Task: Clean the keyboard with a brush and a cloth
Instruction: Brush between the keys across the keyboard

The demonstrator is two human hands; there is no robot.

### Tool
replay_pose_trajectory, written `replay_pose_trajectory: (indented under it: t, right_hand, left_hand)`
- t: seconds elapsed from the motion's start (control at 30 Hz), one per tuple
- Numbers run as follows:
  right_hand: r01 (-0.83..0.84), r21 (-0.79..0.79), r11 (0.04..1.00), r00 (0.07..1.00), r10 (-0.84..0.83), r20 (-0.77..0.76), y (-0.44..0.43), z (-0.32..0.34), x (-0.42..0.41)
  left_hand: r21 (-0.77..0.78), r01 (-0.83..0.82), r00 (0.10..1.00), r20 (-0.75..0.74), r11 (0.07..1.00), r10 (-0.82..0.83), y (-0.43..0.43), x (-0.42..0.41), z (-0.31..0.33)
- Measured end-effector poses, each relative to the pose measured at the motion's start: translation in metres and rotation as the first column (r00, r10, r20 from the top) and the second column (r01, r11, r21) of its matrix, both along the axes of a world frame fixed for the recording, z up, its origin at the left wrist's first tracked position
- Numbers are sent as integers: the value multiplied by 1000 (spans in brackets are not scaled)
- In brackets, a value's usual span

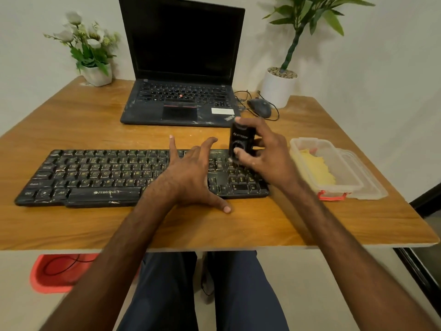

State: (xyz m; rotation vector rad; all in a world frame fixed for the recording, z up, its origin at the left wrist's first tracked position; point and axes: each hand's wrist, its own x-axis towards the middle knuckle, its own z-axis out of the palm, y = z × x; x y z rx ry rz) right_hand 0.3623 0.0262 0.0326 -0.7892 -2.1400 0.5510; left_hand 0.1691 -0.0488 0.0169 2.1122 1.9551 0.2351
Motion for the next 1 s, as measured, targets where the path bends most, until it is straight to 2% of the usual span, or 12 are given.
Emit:
replay_pose_trajectory:
  t: [0.1,0.2,0.27,0.43,0.53,0.6,0.63,0.73,0.8,0.93,1.0]
  right_hand:
    - [97,-3,995,994,-97,-58,19,2,-2]
    - [1,-32,999,999,-2,-45,6,-6,-7]
    - [-40,5,999,999,40,1,2,-8,-6]
    - [126,-24,992,989,-127,-79,15,0,9]
    - [-1,-74,997,998,-3,-60,-22,-6,13]
    - [-88,-23,996,995,87,-38,-39,-14,19]
    - [-80,-2,997,996,80,-27,-38,-13,22]
    - [92,14,996,994,-91,-64,-13,-5,35]
    - [122,-4,992,988,-122,-99,-13,-3,40]
    - [-25,-27,999,997,22,-74,-52,-13,46]
    - [-40,10,999,997,40,-63,-58,-19,53]
  left_hand:
    - [3,-1,1000,1,1000,1,-1,0,2]
    - [-1,-4,1000,-13,1000,4,-1,0,1]
    - [0,-7,1000,-21,1000,7,0,0,-1]
    - [-2,-6,1000,4,1000,6,0,0,0]
    - [-14,-7,1000,-4,1000,7,0,0,0]
    - [-6,-7,1000,-13,1000,7,0,0,-1]
    - [3,-9,1000,-16,1000,9,0,0,-1]
    - [15,-2,1000,4,1000,1,-1,0,-1]
    - [17,-4,1000,11,1000,4,-1,-1,0]
    - [14,-11,1000,17,1000,11,-1,-1,-2]
    - [8,-11,1000,20,1000,11,-1,0,-1]
